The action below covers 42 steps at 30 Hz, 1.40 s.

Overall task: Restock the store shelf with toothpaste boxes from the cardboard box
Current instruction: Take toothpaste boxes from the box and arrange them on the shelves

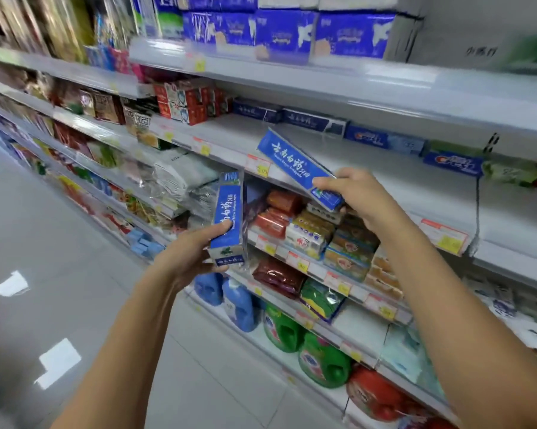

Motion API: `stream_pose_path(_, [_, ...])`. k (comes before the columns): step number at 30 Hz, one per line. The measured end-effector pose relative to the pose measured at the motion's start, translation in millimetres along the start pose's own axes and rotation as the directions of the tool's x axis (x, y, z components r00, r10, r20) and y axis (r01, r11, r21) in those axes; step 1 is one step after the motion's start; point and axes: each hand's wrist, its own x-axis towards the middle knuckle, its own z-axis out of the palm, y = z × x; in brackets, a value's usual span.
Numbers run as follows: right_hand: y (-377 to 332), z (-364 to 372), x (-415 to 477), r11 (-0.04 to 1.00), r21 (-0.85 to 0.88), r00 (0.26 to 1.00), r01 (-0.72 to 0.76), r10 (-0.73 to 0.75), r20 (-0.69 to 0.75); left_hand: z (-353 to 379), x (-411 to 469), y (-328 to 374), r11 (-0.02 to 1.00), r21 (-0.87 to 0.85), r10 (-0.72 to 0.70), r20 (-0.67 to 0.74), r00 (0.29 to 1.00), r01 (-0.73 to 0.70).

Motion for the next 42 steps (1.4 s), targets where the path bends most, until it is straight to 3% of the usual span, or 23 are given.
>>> stream_pose_path(9, [-4.2, -5.4, 152.1, 0.989, -0.148, 0.986, 0.001, -0.026, -0.164, -23.4, 120.2, 64.4, 0.991, 0.064, 0.119, -0.092, 0.989, -0.114])
stream_pose_path(15, [3.6, 25.7, 243.2, 0.927, -0.366, 0.994, -0.084, 0.052, -0.098, -67.7, 169.6, 88.7, 0.97, 0.098, 0.237, -0.17, 0.956, -0.223])
stream_pose_path(18, [-6.1, 50.4, 272.9, 0.894, -0.444, 0.992, -0.06, 0.004, -0.127, -91.1, 191.5, 98.7, 0.96, 0.12, 0.266, -0.105, 0.958, -0.254])
stream_pose_path(22, [-13.8, 78.7, 311.6, 0.902, -0.422, 0.972, -0.093, -0.008, -0.233, -120.0, 227.6, 108.2, 0.956, 0.16, 0.245, 0.021, 0.969, -0.245])
stream_pose_path(28, [-17.6, 114.8, 344.6, 0.927, -0.277, 0.909, -0.252, 0.129, -0.396, -169.4, 276.3, 134.2, 0.933, 0.249, 0.234, 0.12, 0.965, -0.258])
stream_pose_path(42, [-28.5, 147.3, 395.7, 0.915, -0.209, 0.823, -0.346, 0.189, -0.535, -211.4, 342.9, 178.4, 0.864, 0.446, 0.069, 0.353, 0.933, -0.233])
